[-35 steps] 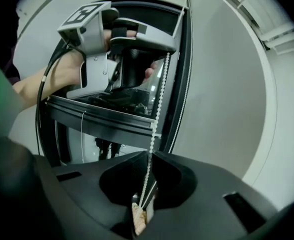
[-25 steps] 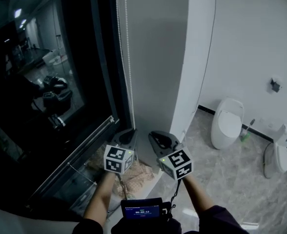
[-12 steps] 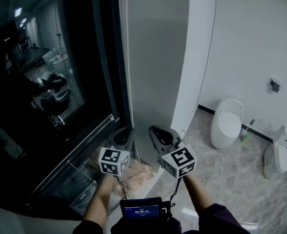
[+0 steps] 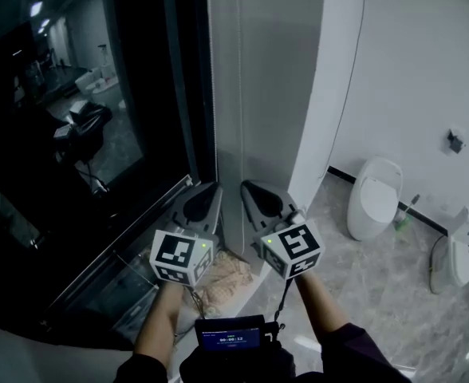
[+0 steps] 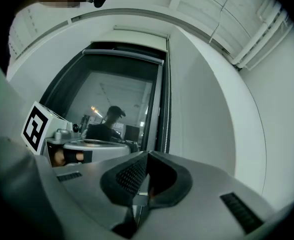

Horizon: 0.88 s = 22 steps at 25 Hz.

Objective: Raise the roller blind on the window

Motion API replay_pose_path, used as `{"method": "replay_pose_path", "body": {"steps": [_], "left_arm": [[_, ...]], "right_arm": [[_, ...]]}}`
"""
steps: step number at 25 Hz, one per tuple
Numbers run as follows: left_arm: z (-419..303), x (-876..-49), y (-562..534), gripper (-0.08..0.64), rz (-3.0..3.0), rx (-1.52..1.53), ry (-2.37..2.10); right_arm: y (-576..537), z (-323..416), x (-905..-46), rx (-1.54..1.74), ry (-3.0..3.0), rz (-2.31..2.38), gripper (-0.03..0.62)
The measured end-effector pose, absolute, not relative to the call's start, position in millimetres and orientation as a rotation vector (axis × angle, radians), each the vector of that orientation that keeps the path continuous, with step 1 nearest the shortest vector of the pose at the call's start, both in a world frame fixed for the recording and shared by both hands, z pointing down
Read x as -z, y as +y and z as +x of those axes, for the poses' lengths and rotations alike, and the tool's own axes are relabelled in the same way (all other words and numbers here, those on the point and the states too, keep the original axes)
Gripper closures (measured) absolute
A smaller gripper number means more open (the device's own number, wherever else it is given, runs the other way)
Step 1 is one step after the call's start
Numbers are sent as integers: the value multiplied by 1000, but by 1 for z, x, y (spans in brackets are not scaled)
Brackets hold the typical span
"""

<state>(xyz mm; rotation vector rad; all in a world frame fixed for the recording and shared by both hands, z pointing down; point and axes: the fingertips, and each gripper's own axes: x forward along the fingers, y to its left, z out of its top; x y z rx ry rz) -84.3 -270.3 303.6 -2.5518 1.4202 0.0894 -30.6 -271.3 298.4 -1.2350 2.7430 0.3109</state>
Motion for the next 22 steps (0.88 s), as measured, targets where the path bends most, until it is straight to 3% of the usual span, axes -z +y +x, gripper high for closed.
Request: {"method": "replay_pose_path", "body": {"steps": [22], "left_arm": [[-84, -299, -265, 551, -2518, -40, 1432]], "right_arm": [[-260, -34, -289, -373, 2751, -1215, 584]]}}
